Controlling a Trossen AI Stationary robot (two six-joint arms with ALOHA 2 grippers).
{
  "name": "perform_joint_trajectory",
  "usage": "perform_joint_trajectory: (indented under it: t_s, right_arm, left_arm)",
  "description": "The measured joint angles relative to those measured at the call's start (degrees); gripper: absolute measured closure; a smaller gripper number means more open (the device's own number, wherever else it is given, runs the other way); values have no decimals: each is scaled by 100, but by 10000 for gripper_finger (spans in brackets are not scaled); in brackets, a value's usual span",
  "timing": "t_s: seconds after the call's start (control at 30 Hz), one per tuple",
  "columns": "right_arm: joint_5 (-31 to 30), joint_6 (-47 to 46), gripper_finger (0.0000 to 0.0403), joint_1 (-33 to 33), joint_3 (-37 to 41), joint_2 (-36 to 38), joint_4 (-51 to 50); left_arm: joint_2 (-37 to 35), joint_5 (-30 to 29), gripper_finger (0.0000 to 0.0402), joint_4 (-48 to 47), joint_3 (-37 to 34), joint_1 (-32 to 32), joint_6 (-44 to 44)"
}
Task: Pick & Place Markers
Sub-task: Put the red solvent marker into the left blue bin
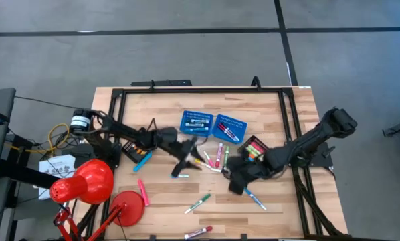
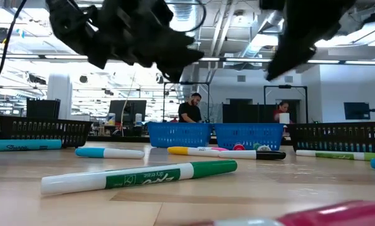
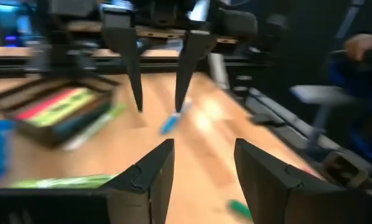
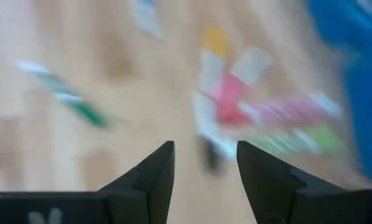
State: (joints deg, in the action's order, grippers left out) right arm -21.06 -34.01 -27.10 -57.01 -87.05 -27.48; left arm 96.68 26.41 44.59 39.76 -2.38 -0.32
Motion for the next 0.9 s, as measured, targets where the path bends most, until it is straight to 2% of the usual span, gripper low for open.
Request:
perform_joint_trajectory:
  t_s: [0.13,0.33,0.5,0.7,0.9]
  right_arm:
    - [13,661,235,-472,44,-469,1305]
    - [70,710,228,-1071,46,-1614,2856]
    - [146,1114,223,-1417,-167,-2512,4085]
    - [140,2169,223,-1562,-767,-3341,4339]
    - [170,1911,227,-1557,-1047,-3581,4183]
  left_arm:
    - [0,-4,238,-28,-21,-528,-62]
    - [0,-9,238,-46,-178,-1227,-716]
    - [0,-22,238,-56,-382,-1715,-813]
    - [0,-24,238,-51,-491,-1855,-782]
    - [0,-28,238,-43,-491,-1807,-774]
